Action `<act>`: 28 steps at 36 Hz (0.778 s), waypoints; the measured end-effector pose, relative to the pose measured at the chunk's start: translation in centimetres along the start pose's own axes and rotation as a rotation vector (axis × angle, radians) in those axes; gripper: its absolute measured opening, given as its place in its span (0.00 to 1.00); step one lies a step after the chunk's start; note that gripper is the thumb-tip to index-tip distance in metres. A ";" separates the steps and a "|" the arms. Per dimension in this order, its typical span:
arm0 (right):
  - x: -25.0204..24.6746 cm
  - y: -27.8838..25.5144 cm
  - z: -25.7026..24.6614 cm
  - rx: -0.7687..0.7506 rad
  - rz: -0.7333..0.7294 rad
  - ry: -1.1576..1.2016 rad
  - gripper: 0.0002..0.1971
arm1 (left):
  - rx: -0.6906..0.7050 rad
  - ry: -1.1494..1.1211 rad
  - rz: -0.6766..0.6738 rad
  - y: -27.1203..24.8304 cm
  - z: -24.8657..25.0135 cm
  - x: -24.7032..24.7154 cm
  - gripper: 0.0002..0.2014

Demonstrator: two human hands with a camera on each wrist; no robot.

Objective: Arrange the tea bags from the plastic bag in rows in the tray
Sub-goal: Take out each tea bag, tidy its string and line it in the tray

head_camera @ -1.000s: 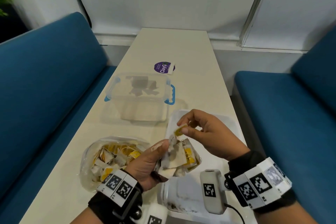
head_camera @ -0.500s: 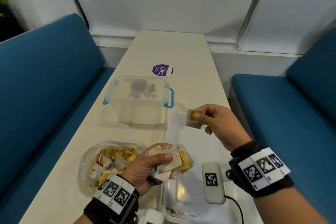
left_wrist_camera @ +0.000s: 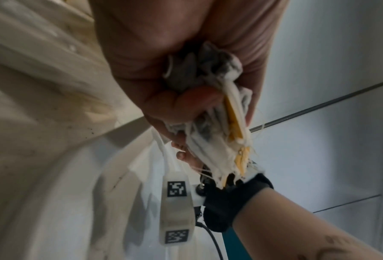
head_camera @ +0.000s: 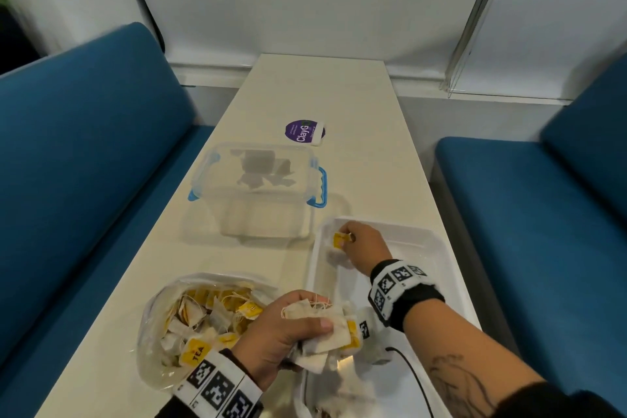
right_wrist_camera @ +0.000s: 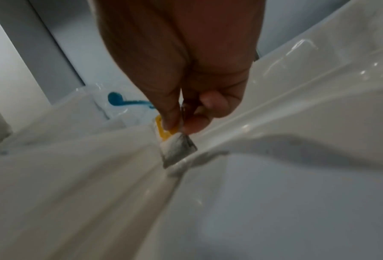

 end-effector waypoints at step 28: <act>-1.0 0.6 2.3 0.043 0.213 0.312 0.09 | 0.006 0.004 -0.076 -0.3 0.2 -0.7 0.20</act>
Point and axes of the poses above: each hand's wrist, its own y-axis towards the middle knuckle, its own x-axis out of the palm, z = x × y, the point moved 9 cm from there along y, towards the middle knuckle, and after that the axes turned 8 degrees about -z, right-handed, at the moved point
